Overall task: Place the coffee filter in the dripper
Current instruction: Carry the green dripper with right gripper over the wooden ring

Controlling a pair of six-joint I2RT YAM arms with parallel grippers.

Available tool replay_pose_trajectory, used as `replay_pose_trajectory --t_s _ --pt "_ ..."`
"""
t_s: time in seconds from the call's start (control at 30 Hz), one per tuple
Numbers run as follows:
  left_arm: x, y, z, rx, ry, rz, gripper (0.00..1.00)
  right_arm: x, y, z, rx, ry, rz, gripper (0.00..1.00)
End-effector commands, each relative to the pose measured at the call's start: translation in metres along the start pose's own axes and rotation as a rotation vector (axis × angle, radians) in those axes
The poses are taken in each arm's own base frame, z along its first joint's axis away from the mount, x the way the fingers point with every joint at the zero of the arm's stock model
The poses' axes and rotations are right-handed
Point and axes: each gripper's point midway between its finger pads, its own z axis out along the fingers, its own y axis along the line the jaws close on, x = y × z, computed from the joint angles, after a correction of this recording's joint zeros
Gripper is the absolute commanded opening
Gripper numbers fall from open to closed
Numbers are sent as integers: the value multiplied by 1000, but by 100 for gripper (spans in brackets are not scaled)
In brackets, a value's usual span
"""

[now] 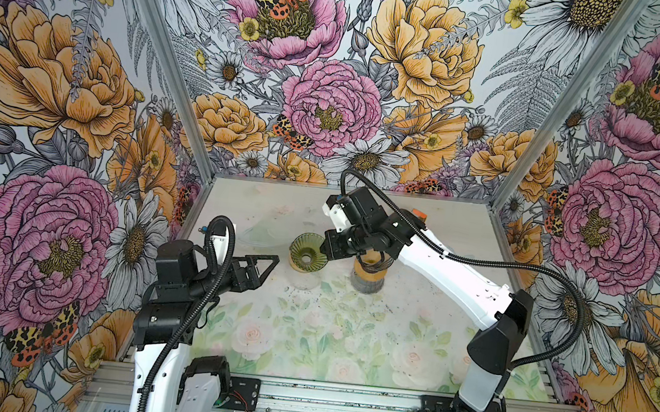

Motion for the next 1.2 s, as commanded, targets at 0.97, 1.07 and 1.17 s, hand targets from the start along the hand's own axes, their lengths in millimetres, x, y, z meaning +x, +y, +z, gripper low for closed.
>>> replay_pose_trajectory --t_s 0.97,1.07,1.17 --pt "25 26 38 -58 110 -66 99 -24 -36 63 -9 141 47 7" --pt "25 26 38 -57 112 -66 99 -24 -40 67 -4 147 63 7" --pt "25 25 38 -55 112 -65 99 -22 -44 72 -7 160 84 7"
